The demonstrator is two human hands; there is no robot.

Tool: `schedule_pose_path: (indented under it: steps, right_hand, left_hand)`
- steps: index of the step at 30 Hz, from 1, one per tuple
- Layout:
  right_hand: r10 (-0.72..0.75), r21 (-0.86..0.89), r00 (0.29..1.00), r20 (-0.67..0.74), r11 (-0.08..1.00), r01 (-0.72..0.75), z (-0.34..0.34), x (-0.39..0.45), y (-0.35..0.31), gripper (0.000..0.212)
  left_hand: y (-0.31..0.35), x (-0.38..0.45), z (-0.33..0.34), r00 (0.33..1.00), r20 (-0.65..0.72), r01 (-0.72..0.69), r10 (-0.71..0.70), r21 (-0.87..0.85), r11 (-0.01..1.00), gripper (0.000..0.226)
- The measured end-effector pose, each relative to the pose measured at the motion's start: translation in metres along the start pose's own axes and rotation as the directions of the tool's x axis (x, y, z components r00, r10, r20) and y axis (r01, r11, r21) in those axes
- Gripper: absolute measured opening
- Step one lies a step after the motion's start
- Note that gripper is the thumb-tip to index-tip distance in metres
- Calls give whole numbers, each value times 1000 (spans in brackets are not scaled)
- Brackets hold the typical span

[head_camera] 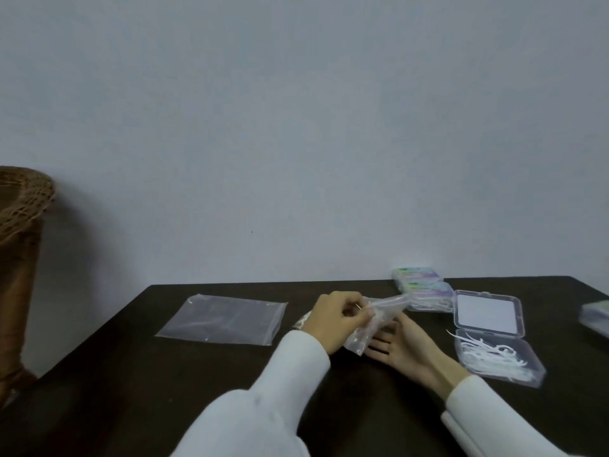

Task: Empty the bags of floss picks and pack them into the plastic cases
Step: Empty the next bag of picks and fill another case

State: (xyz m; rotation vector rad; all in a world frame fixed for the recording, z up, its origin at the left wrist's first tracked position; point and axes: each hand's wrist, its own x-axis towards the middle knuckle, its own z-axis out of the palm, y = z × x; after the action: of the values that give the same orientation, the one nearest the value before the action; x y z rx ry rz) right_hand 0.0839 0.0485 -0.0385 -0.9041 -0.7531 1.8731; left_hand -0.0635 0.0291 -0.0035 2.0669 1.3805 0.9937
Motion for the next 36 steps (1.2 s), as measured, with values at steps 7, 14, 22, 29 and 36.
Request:
schedule_pose_path:
  steps: [7,14,22,29,36]
  right_hand:
    - [-77,-79,993,-88,994,70,-23,-6,-8,32]
    - [-245,-176,954,-173,961,215,-36,-4,-5,18]
    - [-413,-196,894,-173,904,379,-36,-1,3,19]
    - [-506,-460,862,18,762,457,-38,2,13,19]
    - [-545,-615,828,133,609,500,-40,-1,14,31]
  left_hand:
    - [-4,14,36,990,-111,87,-92,-52,995,5]
    - [-6,18,53,992,-64,106,-113,-100,989,19]
    - [-4,17,56,991,-67,96,-116,-249,964,29]
    - [-20,4,69,973,-232,-52,20,-134,990,10]
    - [-21,-4,68,972,-214,-112,98,-52,992,17]
